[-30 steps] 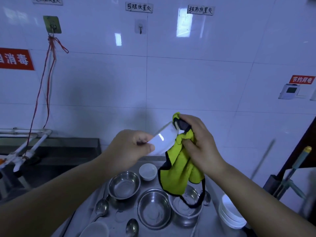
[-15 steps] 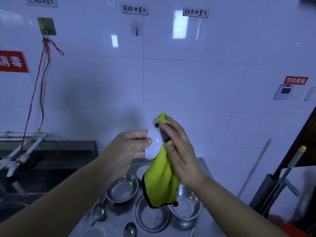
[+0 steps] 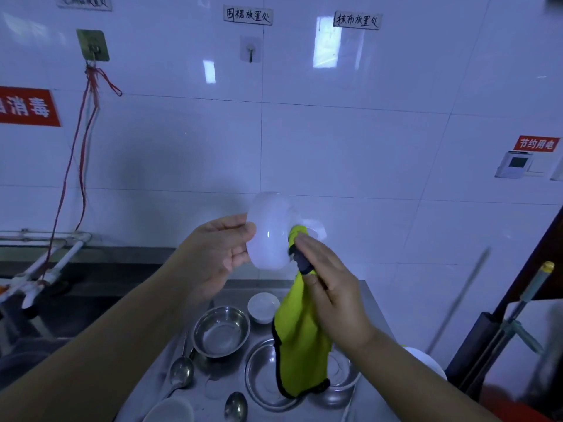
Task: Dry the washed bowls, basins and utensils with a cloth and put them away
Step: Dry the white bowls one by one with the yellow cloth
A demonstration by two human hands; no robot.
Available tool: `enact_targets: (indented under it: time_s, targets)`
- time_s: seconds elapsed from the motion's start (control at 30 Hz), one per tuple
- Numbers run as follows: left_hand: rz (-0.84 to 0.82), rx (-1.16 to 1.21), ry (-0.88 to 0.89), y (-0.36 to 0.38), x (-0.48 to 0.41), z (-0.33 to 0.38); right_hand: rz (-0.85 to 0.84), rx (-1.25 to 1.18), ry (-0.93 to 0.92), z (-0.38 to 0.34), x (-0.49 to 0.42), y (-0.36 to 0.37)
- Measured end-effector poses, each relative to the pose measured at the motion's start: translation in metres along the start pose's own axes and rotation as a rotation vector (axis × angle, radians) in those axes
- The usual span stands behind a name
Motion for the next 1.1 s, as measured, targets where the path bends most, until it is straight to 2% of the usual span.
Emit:
enact_targets:
  time_s: [0.07,0.17,0.3,0.37,0.5,0.63,0.7,0.87,1.0,1.1]
  targets:
    - [-0.025,-0.010,-0.034,0.003,0.003,-0.005,0.022,0.033,0.044,0.006,-0.009,-0.006]
    - [-0.008,-0.009,-0.055,0.007,0.004,-0.011,0.041,-0.056,0.102,0.000,-0.023,-0.008]
    - [0.100,0.033,-0.025,-0.001,-0.002,-0.009,0.009,-0.102,0.036,-0.014,-0.020,-0.012]
    - [0.124,0.088,-0.026,-0.002,-0.004,-0.013,0.046,-0.103,0.005,-0.021,-0.021,-0.015]
    - [0.154,0.260,-0.065,0.012,-0.006,-0.032,0.054,0.101,-0.084,-0.038,-0.029,0.006]
    - [0.190,0.416,-0.094,0.019,-0.002,-0.035,0.078,0.282,-0.173,-0.024,-0.013,0.019]
    - [0.170,0.456,-0.119,0.018,0.001,-0.034,0.129,0.254,-0.194,-0.011,-0.002,0.015]
    - [0.212,0.514,-0.128,0.017,0.006,-0.038,0.166,0.060,-0.020,0.003,0.001,0.003]
    - [0.187,0.472,-0.119,0.025,0.008,-0.045,0.097,0.237,-0.144,-0.016,-0.010,0.007]
    - [0.143,0.495,-0.120,0.029,0.008,-0.045,0.146,0.256,-0.172,-0.010,-0.006,0.007]
Point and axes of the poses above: each hand's wrist, its own x-axis away from the middle knuckle, its own y-axis out of the palm, z = x × y, the point moved 6 cm from there along -x, towards the middle knuckle, and after that the axes turned 15 degrees about x, right-handed, at the moved point
